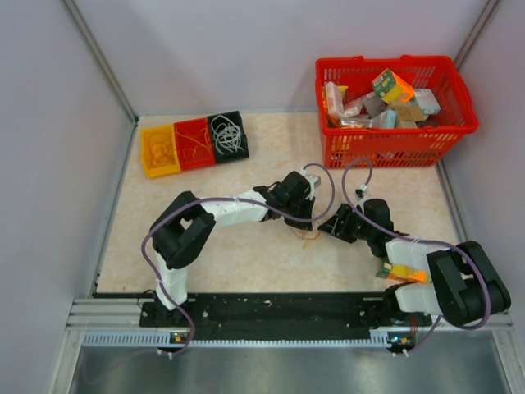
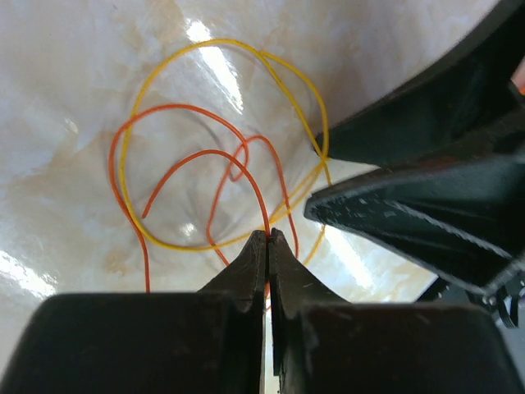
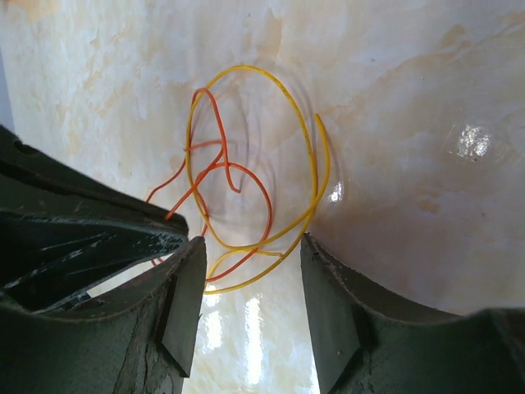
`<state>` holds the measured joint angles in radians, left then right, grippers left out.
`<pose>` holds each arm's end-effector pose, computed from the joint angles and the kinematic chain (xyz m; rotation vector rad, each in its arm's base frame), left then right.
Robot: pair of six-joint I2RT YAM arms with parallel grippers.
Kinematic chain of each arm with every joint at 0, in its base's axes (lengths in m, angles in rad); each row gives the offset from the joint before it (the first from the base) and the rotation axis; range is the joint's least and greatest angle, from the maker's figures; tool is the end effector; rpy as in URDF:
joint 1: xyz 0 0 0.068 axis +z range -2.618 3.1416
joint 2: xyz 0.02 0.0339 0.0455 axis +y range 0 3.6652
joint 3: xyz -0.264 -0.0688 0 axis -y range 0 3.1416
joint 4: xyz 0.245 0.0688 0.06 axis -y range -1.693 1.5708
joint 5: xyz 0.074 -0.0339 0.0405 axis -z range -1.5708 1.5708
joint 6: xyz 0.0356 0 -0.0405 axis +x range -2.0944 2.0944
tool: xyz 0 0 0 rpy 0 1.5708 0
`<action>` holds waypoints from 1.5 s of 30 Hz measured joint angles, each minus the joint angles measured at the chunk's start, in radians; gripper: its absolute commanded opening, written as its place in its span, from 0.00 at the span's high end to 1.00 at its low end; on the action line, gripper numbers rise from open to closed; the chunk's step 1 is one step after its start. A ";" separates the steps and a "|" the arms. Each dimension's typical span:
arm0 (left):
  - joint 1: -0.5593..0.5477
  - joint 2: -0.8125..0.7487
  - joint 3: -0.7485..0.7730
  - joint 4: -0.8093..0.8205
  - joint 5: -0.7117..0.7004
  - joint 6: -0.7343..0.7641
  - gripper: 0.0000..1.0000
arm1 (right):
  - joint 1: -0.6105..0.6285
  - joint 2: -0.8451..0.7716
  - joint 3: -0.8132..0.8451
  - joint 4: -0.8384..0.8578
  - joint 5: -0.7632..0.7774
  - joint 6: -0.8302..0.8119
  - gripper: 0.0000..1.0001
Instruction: Untangle the cables
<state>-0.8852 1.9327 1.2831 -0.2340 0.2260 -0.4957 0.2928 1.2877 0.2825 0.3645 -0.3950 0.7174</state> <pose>0.2558 -0.3254 0.1760 0.6134 2.5583 -0.8290 0.2008 0.0748 0.1284 0.2619 2.3235 0.9723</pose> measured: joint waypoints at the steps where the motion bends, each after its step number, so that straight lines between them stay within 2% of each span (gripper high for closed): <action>1: 0.000 -0.007 -0.004 0.001 0.005 0.000 1.00 | 0.001 0.000 0.000 0.002 0.001 0.000 0.50; 8: 0.000 -0.168 -0.074 0.014 0.088 -0.015 1.00 | 0.022 0.018 0.000 0.024 0.028 0.003 0.61; 10: -0.002 -0.221 -0.085 0.029 0.108 -0.025 1.00 | 0.027 0.038 0.001 0.047 0.033 0.010 0.71; 12: -0.006 -0.262 -0.089 0.040 0.122 -0.029 1.00 | 0.032 0.056 0.002 0.062 0.041 0.013 0.85; 15: -0.011 -0.308 -0.090 0.033 0.120 -0.024 1.00 | 0.034 0.070 0.002 0.058 0.061 0.019 0.99; 21: -0.013 -0.408 -0.061 -0.111 -0.015 0.052 1.00 | 0.037 0.030 -0.004 0.015 0.139 0.018 1.00; 26: -0.013 -0.584 -0.009 -0.212 -0.256 0.123 1.00 | 0.039 -0.054 -0.028 -0.046 0.248 0.018 1.00; 31: -0.013 -0.887 -0.015 -0.197 -0.549 0.179 1.00 | 0.039 -0.123 -0.053 -0.085 0.330 0.021 1.00; 36: -0.012 -1.104 -0.060 -0.121 -0.708 0.195 1.00 | 0.039 -0.135 -0.058 -0.089 0.349 0.019 1.00; 40: -0.012 -1.080 -0.075 -0.116 -0.755 0.185 1.00 | 0.039 -0.136 -0.059 -0.089 0.346 0.019 1.00; 45: 0.015 -0.959 -0.087 -0.154 -0.777 0.177 1.00 | 0.039 -0.148 -0.059 -0.101 0.337 0.016 1.00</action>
<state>-0.8703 0.9741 1.1965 -0.3885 -0.5507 -0.3183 0.3317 1.1393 0.2234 0.2634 -0.0578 0.7338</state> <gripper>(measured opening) 0.011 0.005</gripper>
